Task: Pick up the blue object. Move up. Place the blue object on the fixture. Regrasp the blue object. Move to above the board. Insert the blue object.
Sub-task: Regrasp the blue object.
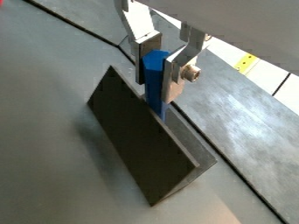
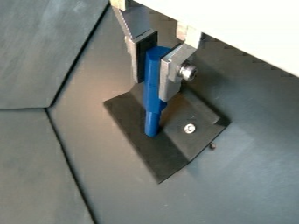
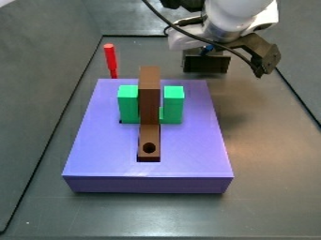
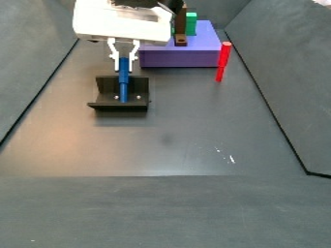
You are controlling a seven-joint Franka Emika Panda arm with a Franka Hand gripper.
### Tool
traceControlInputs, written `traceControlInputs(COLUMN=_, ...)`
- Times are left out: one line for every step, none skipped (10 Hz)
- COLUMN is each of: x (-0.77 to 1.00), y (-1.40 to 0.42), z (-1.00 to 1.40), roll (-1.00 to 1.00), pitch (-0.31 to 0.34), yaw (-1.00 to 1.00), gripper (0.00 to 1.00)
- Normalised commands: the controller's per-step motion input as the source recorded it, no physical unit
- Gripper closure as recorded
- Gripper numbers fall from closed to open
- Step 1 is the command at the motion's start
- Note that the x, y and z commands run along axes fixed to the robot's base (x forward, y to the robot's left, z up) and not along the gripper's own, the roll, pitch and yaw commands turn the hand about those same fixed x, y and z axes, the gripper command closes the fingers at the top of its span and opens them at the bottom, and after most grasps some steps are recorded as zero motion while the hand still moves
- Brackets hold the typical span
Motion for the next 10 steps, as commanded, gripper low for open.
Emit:
traceControlInputs(x=0.0, y=0.0, z=0.0, roll=0.0, pitch=0.0, yaw=0.0, gripper=1.0)
traceControlInputs(x=0.0, y=0.0, z=0.0, roll=0.0, pitch=0.0, yaw=0.0, gripper=1.0)
traceControlInputs(x=0.0, y=0.0, z=0.0, roll=0.0, pitch=0.0, yaw=0.0, gripper=1.0)
traceControlInputs(x=0.0, y=0.0, z=0.0, roll=0.0, pitch=0.0, yaw=0.0, gripper=1.0)
traceControlInputs(x=0.0, y=0.0, z=0.0, roll=0.0, pitch=0.0, yaw=0.0, gripper=1.0)
traceControlInputs(x=0.0, y=0.0, z=0.0, roll=0.0, pitch=0.0, yaw=0.0, gripper=1.0)
traceControlInputs(x=0.0, y=0.0, z=0.0, roll=0.0, pitch=0.0, yaw=0.0, gripper=1.0)
traceControlInputs(x=0.0, y=0.0, z=0.0, roll=0.0, pitch=0.0, yaw=0.0, gripper=1.0)
traceControlInputs(x=0.0, y=0.0, z=0.0, roll=0.0, pitch=0.0, yaw=0.0, gripper=1.0)
traceControlInputs(x=0.0, y=0.0, z=0.0, roll=0.0, pitch=0.0, yaw=0.0, gripper=1.0)
